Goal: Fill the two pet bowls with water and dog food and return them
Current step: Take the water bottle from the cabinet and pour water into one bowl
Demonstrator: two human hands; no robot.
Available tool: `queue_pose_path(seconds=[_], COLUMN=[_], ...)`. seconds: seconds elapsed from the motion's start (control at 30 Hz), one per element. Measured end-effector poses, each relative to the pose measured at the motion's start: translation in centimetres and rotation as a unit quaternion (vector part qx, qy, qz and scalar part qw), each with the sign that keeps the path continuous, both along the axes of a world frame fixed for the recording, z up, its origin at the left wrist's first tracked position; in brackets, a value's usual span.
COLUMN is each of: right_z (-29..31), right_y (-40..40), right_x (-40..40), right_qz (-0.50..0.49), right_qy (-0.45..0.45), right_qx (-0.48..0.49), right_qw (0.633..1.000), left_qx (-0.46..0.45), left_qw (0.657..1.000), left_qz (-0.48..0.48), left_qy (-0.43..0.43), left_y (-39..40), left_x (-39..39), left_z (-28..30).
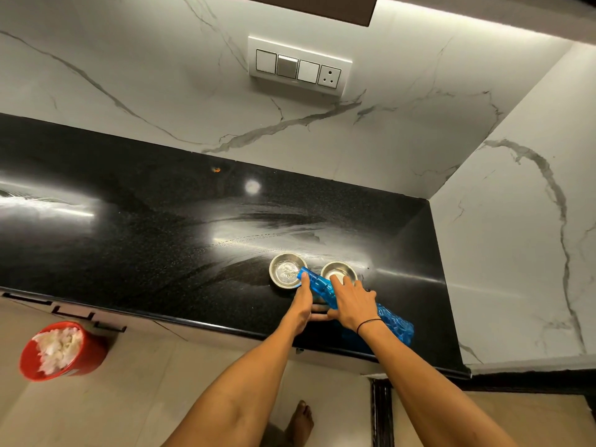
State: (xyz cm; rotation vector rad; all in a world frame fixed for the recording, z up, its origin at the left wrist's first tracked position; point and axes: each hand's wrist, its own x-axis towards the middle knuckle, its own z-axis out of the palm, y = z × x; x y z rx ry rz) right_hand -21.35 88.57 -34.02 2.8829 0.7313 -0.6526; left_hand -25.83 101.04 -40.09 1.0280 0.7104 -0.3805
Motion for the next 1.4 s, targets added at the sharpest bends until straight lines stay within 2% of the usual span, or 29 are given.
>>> queue_pose_path(seconds=[1.13,1.4], right_z=[0.2,0.0], right_y=[0.4,0.2], right_x=[0.0,-0.4], right_qz=[-0.005,-0.014], right_qy=[-0.015,-0.026], right_qx=[0.01,0.052], right_qw=[1.0,0.998], left_qx=[0.002,0.047], left_qw=[1.0,0.998], left_qz=[0.004,0.025], left_qy=[0.004,-0.031], left_y=[0.5,0.8], left_x=[0.0,-0.1], left_z=[1.3,1.9])
